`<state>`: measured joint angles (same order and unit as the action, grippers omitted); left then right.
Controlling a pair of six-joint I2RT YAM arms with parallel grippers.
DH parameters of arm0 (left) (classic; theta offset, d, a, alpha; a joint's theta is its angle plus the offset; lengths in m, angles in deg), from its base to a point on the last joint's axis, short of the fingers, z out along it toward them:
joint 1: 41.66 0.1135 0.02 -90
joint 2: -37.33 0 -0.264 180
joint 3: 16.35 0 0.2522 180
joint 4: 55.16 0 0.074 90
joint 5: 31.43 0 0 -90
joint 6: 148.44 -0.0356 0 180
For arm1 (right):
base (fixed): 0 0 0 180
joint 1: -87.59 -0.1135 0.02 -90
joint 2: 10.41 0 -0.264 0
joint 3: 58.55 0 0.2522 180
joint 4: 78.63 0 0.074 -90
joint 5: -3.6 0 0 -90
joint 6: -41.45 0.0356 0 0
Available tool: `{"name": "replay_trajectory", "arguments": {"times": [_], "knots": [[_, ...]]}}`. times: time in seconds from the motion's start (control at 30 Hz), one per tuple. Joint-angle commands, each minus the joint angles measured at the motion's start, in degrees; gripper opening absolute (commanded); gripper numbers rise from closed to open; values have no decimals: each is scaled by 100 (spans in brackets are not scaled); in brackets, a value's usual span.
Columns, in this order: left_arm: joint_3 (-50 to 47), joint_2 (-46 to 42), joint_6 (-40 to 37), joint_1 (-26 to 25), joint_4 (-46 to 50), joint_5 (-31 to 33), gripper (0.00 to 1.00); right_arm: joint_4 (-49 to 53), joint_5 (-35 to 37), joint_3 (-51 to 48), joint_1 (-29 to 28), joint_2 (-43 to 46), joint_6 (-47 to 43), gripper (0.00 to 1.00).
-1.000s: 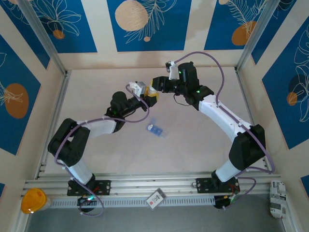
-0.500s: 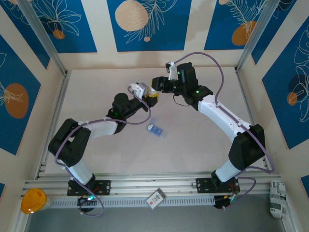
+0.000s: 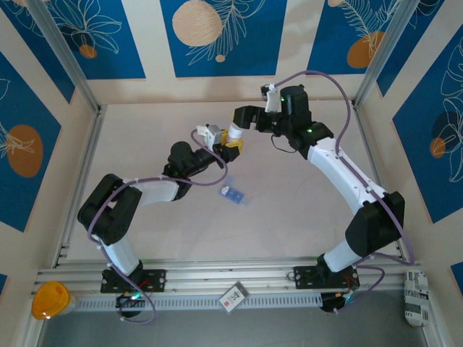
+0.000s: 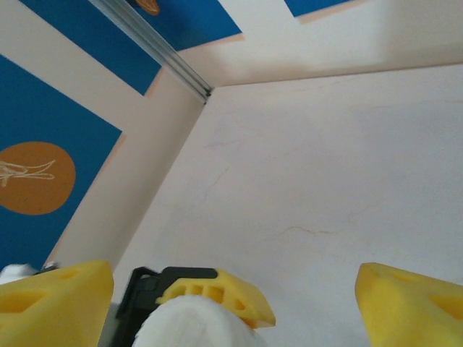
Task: Sort the pills into containers
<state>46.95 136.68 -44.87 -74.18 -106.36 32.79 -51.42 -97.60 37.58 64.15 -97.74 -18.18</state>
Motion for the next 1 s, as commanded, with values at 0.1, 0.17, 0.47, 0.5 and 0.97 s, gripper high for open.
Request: {"name": "replay_trajectory", "arguments": {"times": [0.1, 0.17, 0.47, 0.5, 0.97], "knots": [[106, 187, 855, 333, -851, -1055, 0, -323, -1121, -233, 289, 306, -538, 86], [211, 275, 1261, 415, -1100, -1411, 0, -356, -1376, -281, 338, 286, -747, 86], [530, 461, 2091, 529, -1507, -2150, 0, -399, -2084, -173, 346, -3, -1106, 85], [530, 462, 2106, 527, -1512, -2157, 0, -397, -2104, -155, 340, -31, -1110, 85], [573, 498, 2218, 528, -1561, -2203, 0, -352, -2166, -53, 217, -241, -1097, 69]]}}
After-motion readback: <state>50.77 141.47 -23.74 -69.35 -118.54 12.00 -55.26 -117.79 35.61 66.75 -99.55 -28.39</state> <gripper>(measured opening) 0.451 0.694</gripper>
